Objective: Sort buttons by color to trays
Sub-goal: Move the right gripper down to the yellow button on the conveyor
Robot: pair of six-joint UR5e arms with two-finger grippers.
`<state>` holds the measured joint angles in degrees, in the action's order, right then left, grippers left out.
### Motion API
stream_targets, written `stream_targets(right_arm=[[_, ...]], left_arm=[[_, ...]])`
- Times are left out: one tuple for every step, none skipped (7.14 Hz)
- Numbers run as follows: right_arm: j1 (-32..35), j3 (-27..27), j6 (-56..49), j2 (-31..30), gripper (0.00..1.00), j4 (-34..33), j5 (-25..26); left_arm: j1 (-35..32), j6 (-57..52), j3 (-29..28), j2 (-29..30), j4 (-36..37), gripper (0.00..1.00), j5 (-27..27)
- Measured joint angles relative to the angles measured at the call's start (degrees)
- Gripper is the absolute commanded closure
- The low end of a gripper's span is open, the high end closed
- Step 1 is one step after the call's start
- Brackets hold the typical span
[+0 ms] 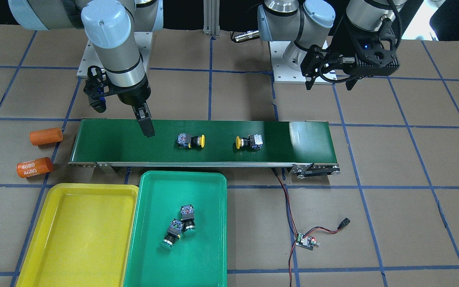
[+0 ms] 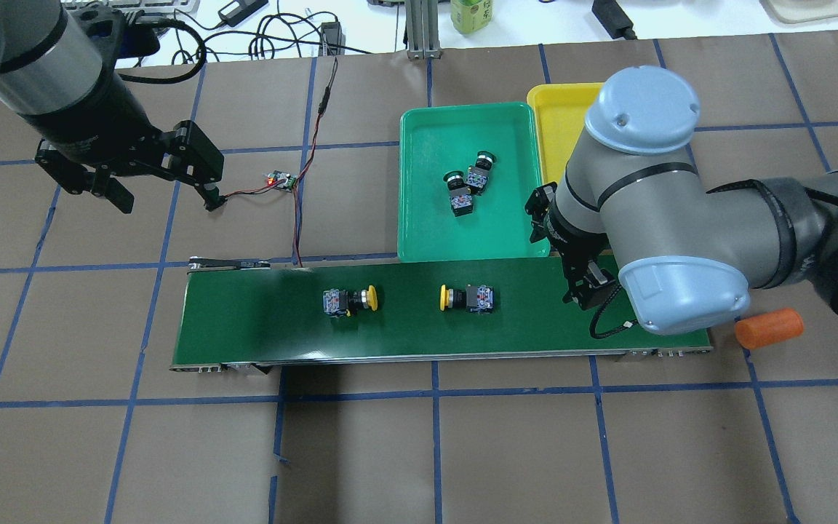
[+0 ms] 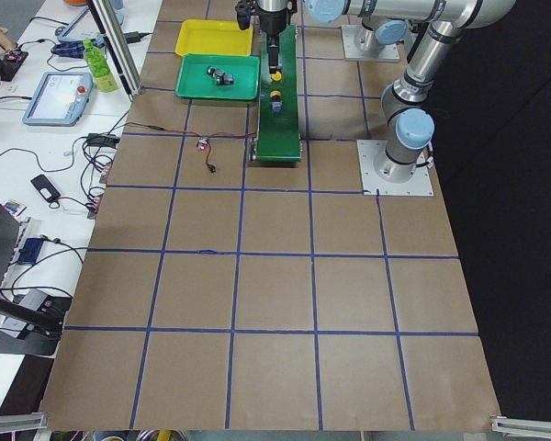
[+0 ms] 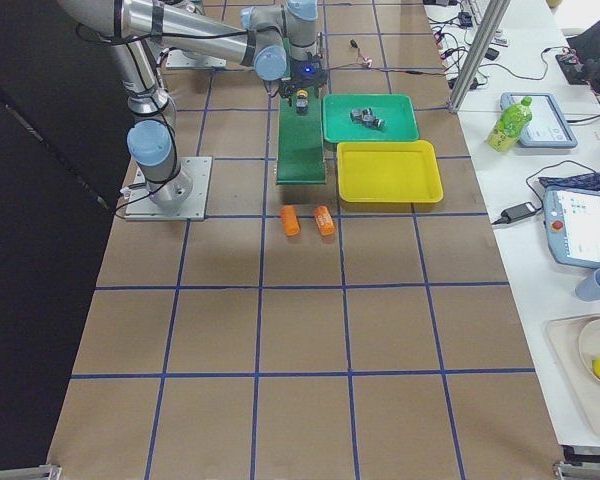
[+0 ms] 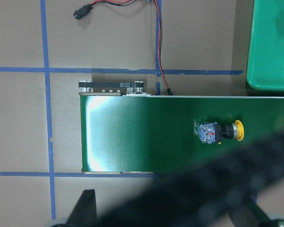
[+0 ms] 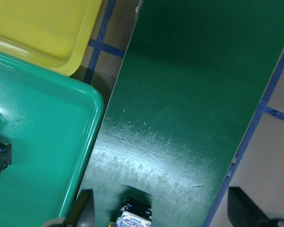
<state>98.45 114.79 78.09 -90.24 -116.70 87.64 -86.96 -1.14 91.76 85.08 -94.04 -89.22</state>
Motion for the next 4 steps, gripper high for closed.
stream_targets(right_arm=[[0.0,1.4,0.5,0.6,0.00,-1.7,-0.3],[0.1,2.0,0.7,1.4,0.00,-2.4,-0.4],[0.2,2.3,0.7,2.5,0.00,-3.7,-1.0],[0.6,2.6,0.8,3.7,0.00,-5.5,-2.2]], left_arm=[[0.0,0.0,0.0,0.0,0.0,0.00,0.0],[0.0,0.1,0.0,0.1,0.0,0.00,0.0],[0.0,0.1,0.0,0.1,0.0,0.00,0.0],[0.0,0.1,0.0,0.1,0.0,0.00,0.0]])
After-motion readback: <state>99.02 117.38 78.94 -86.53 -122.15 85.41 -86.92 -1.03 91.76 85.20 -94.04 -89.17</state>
